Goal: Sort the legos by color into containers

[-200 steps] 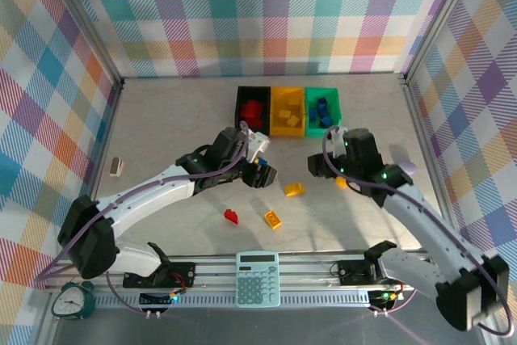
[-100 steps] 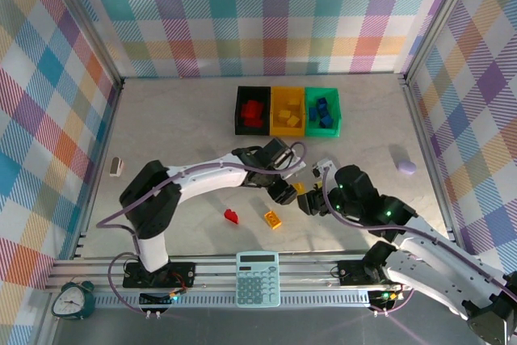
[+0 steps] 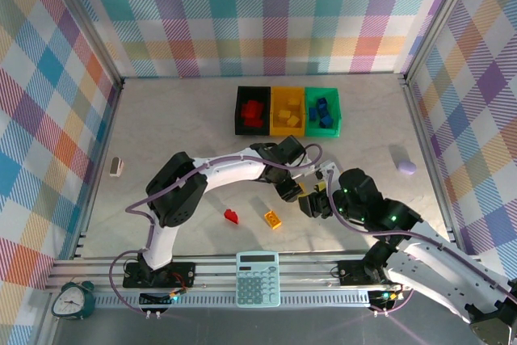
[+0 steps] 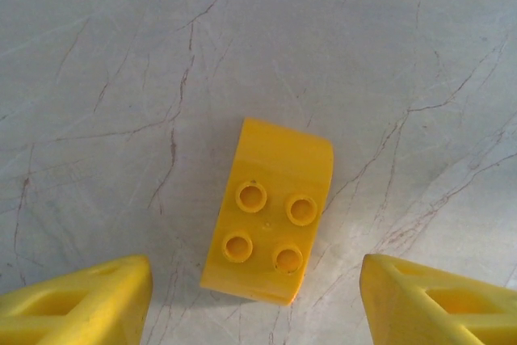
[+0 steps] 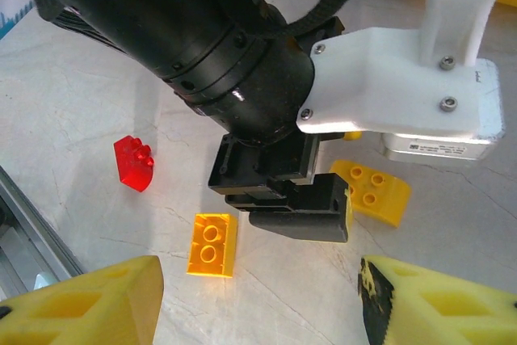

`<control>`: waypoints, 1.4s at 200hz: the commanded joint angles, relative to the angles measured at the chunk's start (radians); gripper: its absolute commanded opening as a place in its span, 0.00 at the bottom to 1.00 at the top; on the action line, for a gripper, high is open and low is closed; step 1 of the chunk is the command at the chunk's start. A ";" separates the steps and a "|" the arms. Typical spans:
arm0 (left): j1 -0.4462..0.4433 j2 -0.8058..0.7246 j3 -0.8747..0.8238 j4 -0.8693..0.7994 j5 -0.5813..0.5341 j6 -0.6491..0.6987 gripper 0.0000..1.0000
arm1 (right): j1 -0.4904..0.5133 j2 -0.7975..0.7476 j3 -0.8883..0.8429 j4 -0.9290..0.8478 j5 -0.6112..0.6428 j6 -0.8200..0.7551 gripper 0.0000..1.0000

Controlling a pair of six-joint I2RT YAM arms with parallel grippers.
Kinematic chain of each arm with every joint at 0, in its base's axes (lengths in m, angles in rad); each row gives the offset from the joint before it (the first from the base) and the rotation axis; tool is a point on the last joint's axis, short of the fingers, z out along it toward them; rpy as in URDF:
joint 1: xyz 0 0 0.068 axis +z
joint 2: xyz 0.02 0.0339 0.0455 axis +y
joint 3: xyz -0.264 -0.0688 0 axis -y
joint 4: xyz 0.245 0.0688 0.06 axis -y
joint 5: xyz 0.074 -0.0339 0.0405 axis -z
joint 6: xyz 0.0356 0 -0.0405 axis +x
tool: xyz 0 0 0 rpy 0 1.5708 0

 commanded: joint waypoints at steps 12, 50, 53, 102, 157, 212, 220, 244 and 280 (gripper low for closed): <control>-0.006 0.047 0.042 -0.041 0.013 0.042 0.67 | 0.010 -0.016 -0.005 -0.004 -0.014 0.006 0.66; -0.006 0.072 0.053 -0.044 0.010 0.048 0.63 | 0.010 -0.018 -0.004 -0.004 -0.009 0.006 0.66; -0.006 0.074 0.056 -0.047 0.011 0.048 0.62 | 0.009 -0.018 -0.004 -0.006 -0.009 0.006 0.66; -0.006 0.109 0.082 -0.060 0.007 0.048 0.40 | 0.010 -0.020 -0.001 -0.013 -0.001 0.007 0.65; -0.004 0.102 0.084 -0.045 -0.004 0.036 0.29 | 0.010 -0.007 0.003 -0.033 0.043 0.016 0.65; 0.027 0.049 0.132 -0.039 -0.007 0.017 0.28 | 0.010 0.030 0.013 -0.038 0.052 0.017 0.65; 0.034 0.042 0.150 -0.045 -0.009 0.014 0.27 | 0.010 0.028 0.013 -0.039 0.054 0.017 0.65; 0.059 0.028 0.202 -0.062 -0.020 0.010 0.27 | 0.009 0.020 0.012 -0.041 0.061 0.017 0.65; 0.111 0.045 0.318 -0.094 -0.057 0.009 0.27 | 0.010 0.025 0.021 -0.059 0.099 0.025 0.65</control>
